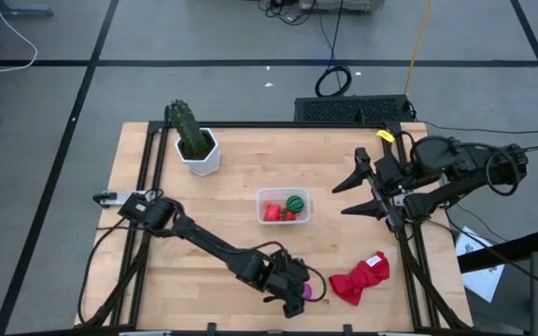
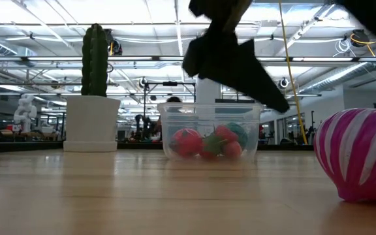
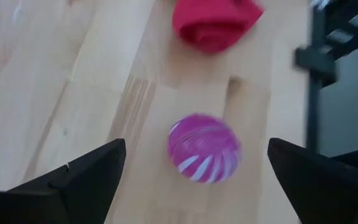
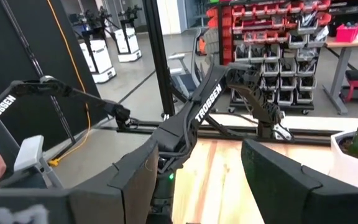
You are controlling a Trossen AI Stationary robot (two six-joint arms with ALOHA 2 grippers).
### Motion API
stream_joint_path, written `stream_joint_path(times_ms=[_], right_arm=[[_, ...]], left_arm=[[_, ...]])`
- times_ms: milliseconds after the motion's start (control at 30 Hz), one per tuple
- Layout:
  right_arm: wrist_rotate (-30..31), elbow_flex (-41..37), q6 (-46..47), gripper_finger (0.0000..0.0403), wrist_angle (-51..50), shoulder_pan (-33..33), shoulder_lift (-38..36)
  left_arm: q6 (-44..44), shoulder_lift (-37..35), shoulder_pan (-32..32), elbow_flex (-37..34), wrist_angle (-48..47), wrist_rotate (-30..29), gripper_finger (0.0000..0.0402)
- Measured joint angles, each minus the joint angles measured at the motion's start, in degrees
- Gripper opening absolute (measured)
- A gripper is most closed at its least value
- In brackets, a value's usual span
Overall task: Pick and placing Produce into tupperware
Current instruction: Put the onion into the transparent bin
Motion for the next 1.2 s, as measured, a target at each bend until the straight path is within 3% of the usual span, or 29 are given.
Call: stream_joint_path(times_ms=[1200], right_arm=[[0.02,0.00,-0.95,0.0224,-3.34,0.00,0.19]], left_arm=[[5.00,5.08,1.59,-0.04,5.59,2.69,0.0399]])
